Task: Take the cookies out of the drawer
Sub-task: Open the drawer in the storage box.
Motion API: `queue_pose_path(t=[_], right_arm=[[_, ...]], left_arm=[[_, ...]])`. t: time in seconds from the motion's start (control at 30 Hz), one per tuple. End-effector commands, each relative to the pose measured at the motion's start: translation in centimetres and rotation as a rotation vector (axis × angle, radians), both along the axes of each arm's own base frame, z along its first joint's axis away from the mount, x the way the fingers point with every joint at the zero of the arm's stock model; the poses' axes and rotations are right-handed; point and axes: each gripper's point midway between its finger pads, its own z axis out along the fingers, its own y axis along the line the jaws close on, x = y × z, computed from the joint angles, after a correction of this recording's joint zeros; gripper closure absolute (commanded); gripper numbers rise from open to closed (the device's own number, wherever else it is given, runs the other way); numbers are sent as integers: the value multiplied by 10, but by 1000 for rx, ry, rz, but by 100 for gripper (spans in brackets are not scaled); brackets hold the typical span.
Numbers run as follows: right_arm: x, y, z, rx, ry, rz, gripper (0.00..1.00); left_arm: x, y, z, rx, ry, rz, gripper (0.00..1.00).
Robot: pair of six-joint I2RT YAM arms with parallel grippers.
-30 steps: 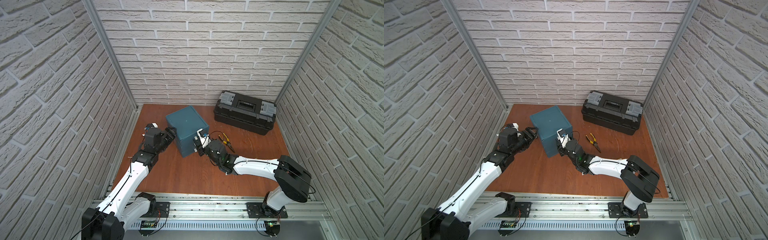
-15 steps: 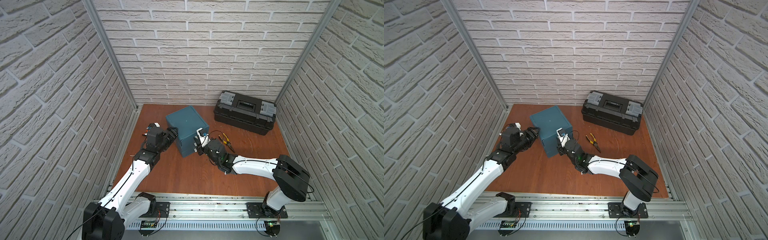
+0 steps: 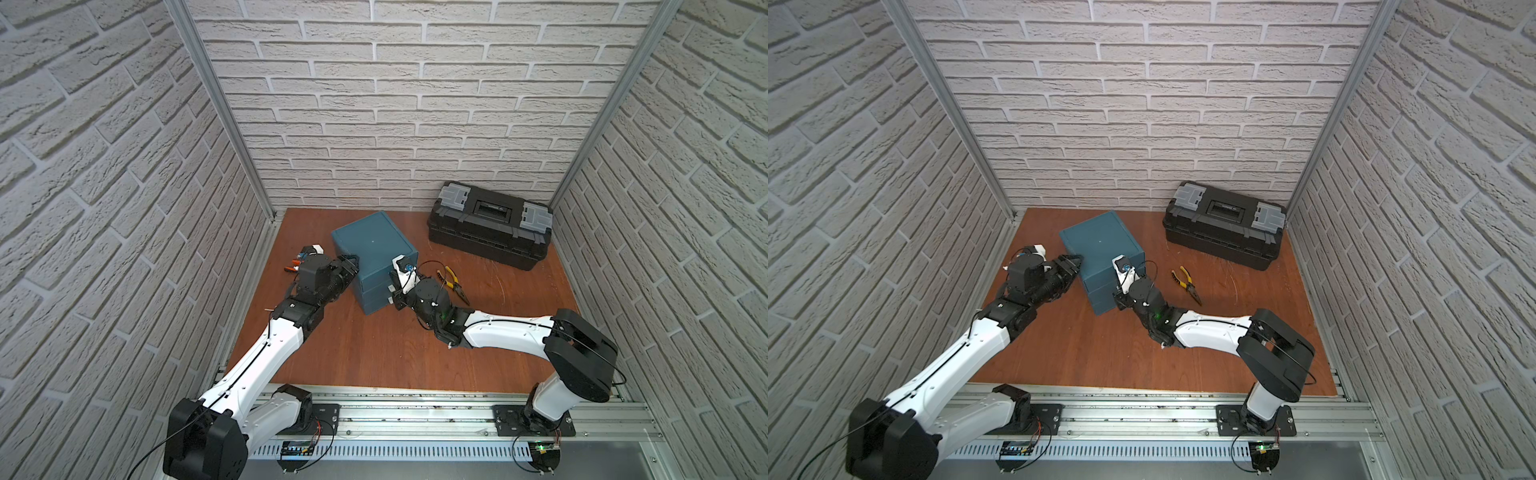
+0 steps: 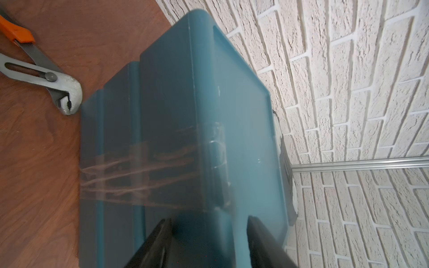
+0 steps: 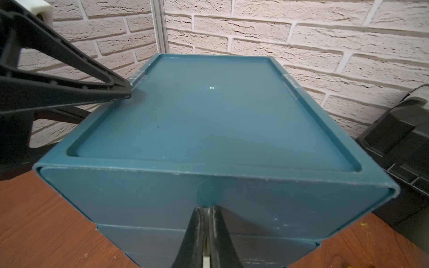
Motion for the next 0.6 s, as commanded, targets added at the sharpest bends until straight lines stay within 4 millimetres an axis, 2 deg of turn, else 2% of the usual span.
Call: queue_pose_path(t=[0.0, 0.57], right_arm=[[-8, -2, 17, 34, -26, 27, 98], [-49, -40, 6, -9, 45, 73, 98]], left_arm=[[6, -11, 24, -44, -81, -15, 45], [4, -21, 24, -54, -83, -16, 45]])
